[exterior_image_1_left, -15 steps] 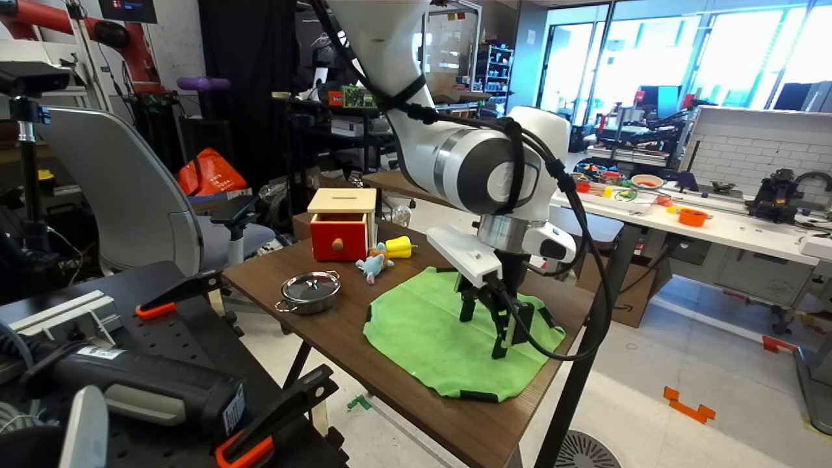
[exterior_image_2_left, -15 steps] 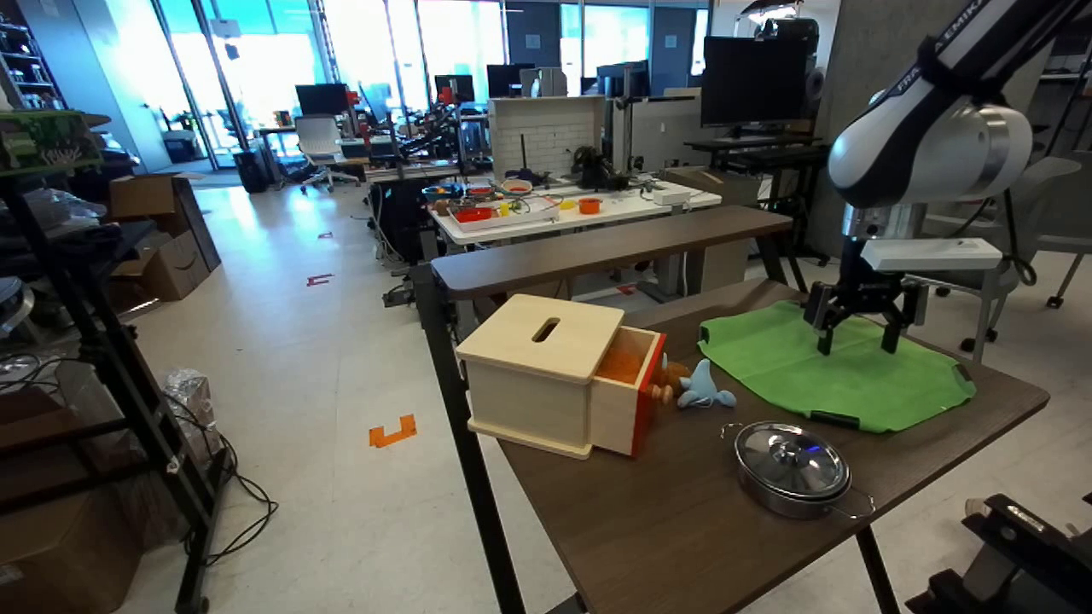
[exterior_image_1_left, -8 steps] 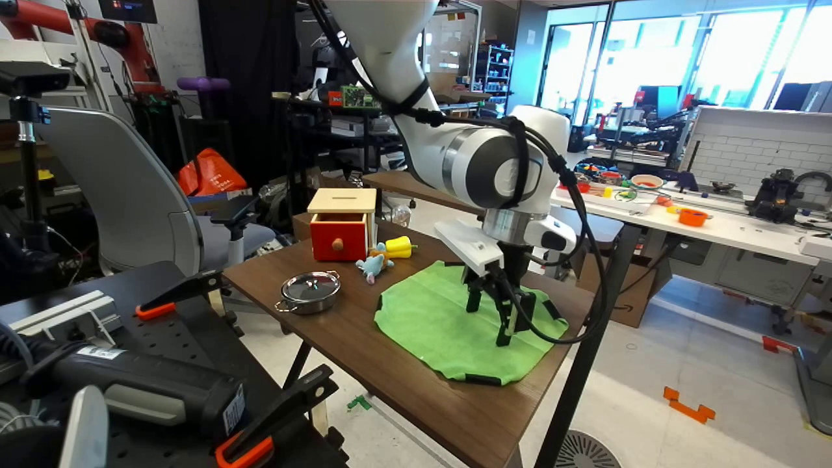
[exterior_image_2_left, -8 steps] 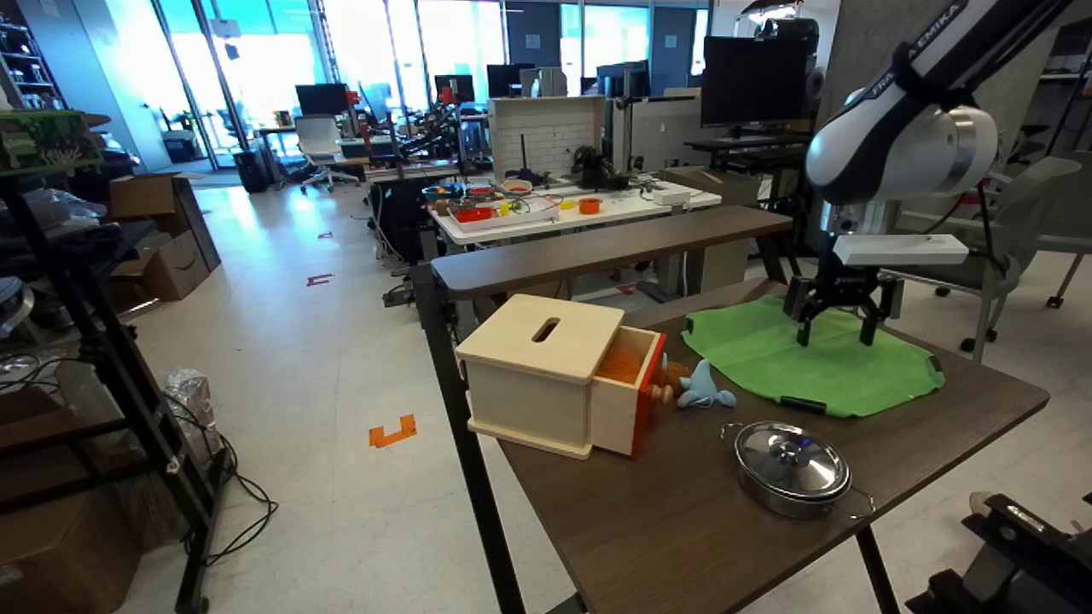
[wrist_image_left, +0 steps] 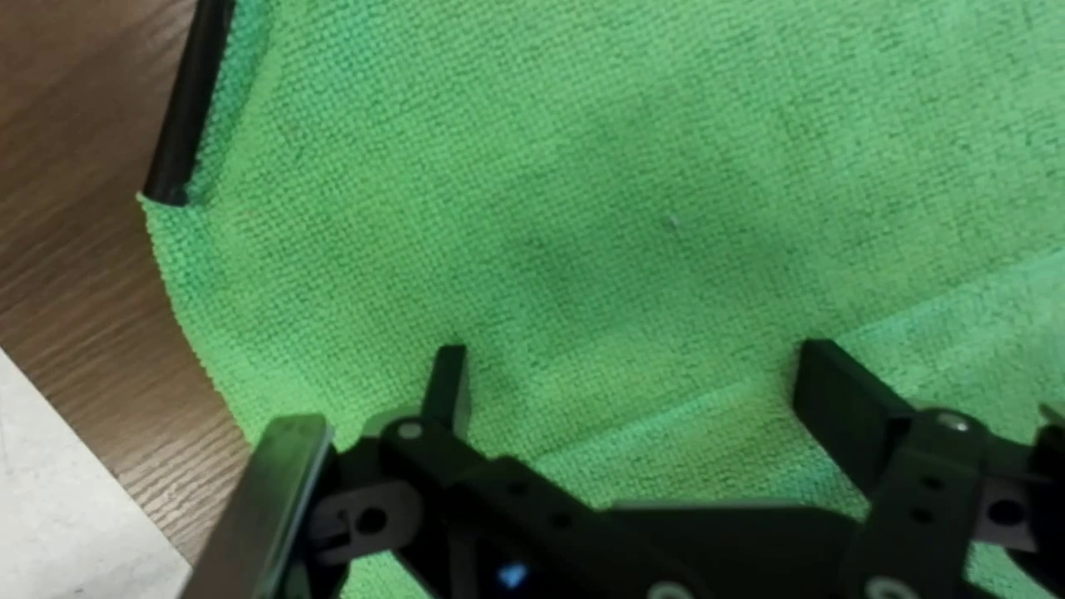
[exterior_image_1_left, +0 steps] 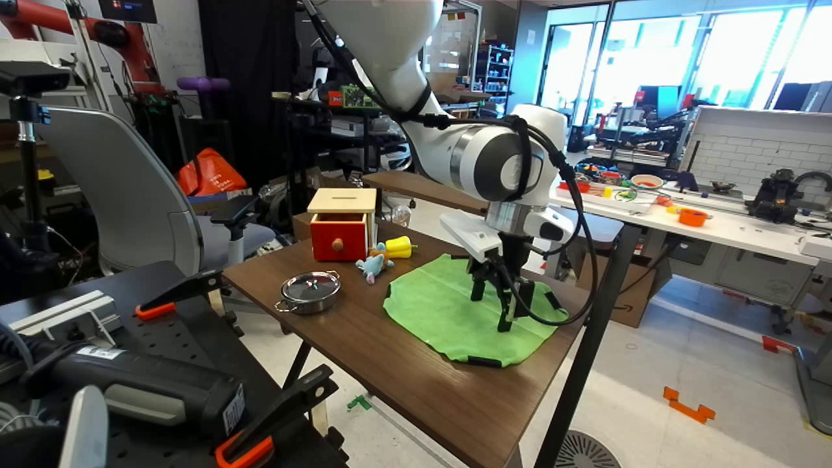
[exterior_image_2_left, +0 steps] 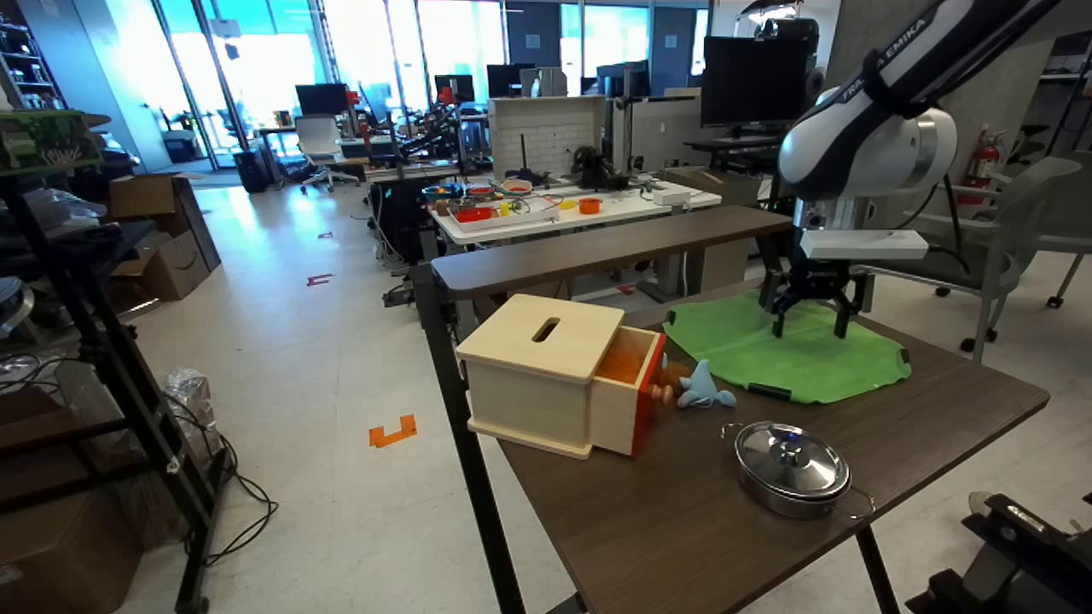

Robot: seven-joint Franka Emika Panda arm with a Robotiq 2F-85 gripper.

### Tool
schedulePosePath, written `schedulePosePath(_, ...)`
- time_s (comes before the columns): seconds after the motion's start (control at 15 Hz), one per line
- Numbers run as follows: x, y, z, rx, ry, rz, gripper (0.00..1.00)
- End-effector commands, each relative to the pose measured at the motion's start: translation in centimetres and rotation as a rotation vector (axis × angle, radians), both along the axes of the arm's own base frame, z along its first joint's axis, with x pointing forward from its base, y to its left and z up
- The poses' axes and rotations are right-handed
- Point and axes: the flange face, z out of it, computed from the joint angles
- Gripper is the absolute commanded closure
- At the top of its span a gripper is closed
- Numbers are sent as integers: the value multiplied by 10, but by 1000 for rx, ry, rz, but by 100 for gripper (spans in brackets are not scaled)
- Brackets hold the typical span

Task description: Slide the green cloth up on the desk

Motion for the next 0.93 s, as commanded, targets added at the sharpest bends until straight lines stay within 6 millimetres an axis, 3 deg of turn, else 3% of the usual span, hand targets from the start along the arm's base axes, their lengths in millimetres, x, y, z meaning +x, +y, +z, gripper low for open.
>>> schedulePosePath(0.0, 20, 7, 1, -32, 1, -17, 0)
schedulePosePath(0.87, 37, 18, -11, -64, 41, -76, 0)
